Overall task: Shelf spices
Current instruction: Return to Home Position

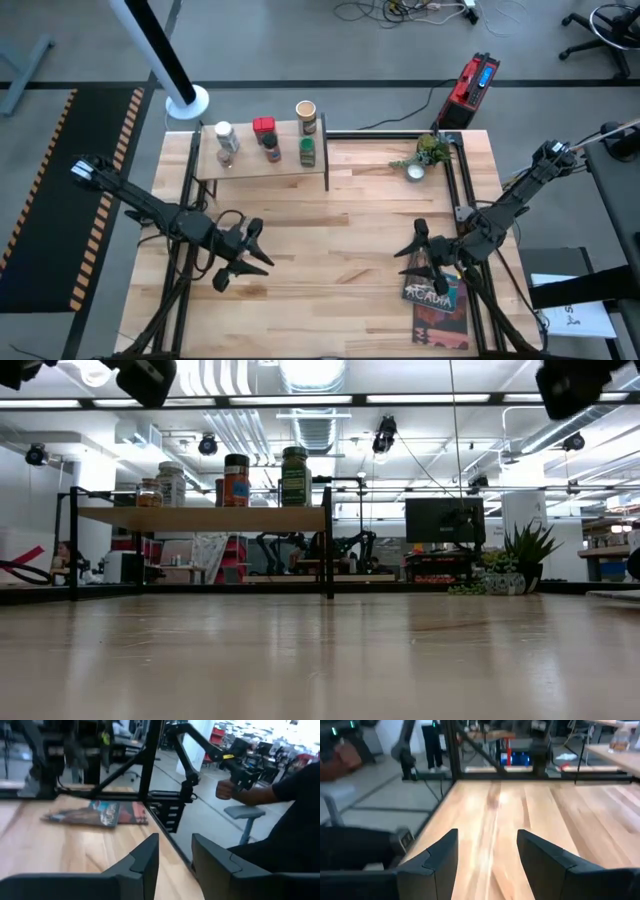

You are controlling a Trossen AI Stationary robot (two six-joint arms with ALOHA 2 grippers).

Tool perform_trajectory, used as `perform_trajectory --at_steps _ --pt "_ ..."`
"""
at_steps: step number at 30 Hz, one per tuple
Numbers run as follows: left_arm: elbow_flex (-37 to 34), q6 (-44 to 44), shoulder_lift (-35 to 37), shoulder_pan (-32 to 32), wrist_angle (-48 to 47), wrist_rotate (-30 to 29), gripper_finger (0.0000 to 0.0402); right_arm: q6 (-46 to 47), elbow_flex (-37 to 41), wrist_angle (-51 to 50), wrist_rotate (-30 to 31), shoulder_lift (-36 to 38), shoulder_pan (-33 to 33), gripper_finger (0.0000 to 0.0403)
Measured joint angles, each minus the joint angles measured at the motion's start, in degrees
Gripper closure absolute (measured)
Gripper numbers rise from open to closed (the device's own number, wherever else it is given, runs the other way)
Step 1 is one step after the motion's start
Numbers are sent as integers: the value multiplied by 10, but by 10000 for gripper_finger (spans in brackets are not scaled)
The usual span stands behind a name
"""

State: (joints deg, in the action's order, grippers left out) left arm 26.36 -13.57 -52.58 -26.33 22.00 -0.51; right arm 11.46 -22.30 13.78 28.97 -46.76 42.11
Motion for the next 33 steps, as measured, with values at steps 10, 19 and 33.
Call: perform_trajectory --at_steps 10,19,33 --pt "-41 91 1 -7 34 5 314 99 156 20 23 114 -1 222" --pt "-66 119 1 -7 38 12 309 198 215 -35 25 179 -1 222" --pt "-229 64 21 -7 252 35 292 149 216 -88 10 173 -1 222"
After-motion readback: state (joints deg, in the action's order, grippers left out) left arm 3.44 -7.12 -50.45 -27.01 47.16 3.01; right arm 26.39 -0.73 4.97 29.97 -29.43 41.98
